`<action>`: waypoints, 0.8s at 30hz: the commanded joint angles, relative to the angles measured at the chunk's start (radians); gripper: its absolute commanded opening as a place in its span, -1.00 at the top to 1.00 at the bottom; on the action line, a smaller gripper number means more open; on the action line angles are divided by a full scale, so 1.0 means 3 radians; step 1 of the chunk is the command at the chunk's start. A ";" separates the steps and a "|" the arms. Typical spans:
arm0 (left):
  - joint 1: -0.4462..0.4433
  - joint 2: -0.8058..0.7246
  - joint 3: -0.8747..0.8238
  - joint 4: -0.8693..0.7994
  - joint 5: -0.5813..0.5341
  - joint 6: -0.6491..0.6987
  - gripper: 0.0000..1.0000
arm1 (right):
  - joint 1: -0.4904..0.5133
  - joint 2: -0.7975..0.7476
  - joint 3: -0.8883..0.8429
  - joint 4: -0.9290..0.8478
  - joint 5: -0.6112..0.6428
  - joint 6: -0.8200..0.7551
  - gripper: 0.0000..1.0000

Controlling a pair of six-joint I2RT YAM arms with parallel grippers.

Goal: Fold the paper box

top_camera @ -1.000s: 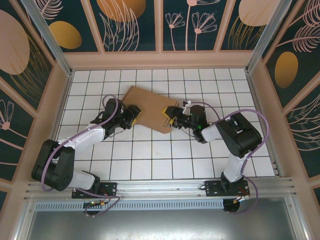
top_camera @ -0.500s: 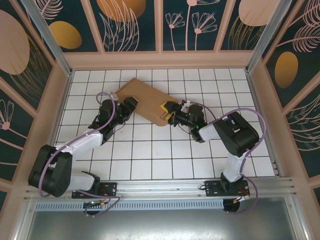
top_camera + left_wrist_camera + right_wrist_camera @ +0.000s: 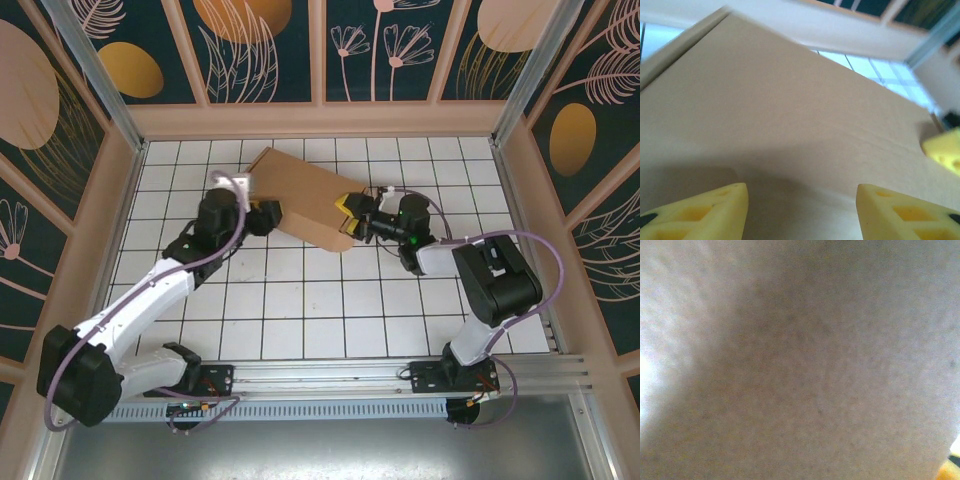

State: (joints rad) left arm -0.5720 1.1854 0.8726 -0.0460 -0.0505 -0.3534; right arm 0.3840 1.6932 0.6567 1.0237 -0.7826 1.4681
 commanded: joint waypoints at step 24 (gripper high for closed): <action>-0.0545 0.0275 -0.0156 -0.0142 -0.0583 0.4454 -0.25 | -0.0064 -0.0250 0.0068 0.0187 -0.0822 -0.0057 0.47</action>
State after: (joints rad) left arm -0.7380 1.2312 0.8169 -0.0452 -0.2619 0.8604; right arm 0.3450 1.6909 0.6559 0.9852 -0.9436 1.4258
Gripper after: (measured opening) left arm 0.628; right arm 0.524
